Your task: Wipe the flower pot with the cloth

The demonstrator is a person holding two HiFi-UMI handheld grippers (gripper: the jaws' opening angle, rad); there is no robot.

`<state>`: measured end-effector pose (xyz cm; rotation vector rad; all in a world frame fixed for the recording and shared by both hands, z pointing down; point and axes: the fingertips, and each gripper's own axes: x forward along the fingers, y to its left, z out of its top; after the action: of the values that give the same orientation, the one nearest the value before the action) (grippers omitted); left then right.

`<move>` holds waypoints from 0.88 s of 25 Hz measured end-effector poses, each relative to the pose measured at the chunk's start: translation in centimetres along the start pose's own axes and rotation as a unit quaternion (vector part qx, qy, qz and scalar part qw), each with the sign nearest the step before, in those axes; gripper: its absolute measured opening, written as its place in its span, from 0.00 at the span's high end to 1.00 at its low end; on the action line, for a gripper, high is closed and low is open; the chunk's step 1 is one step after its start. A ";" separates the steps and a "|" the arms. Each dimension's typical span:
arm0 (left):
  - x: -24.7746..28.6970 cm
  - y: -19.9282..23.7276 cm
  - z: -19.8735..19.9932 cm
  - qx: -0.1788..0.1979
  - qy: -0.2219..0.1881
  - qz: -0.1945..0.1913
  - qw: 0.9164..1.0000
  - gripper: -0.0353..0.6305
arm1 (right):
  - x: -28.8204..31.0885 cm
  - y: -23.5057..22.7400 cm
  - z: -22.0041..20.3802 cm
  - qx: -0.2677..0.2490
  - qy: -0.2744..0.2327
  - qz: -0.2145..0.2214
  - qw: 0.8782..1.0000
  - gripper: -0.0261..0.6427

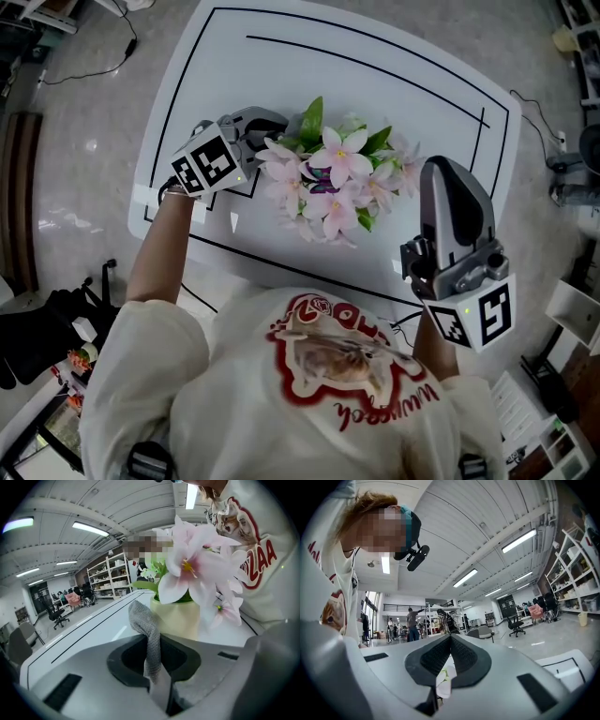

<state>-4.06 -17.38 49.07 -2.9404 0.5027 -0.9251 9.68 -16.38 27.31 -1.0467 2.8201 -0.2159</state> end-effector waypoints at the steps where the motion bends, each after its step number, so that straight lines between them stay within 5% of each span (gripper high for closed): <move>1: 0.0 0.0 0.0 0.000 0.001 0.003 1.000 0.86 | -0.1 0.1 0.0 0.000 0.000 0.002 1.000 0.96; 22: -0.5 -1.3 -0.5 -0.021 0.021 0.050 0.998 0.86 | -1.2 1.2 -0.6 0.009 -0.002 0.028 1.000 0.96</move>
<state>-4.34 -15.96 49.41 -2.9062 0.6726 -0.9781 9.73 -14.62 27.75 -0.9609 2.8346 -0.2333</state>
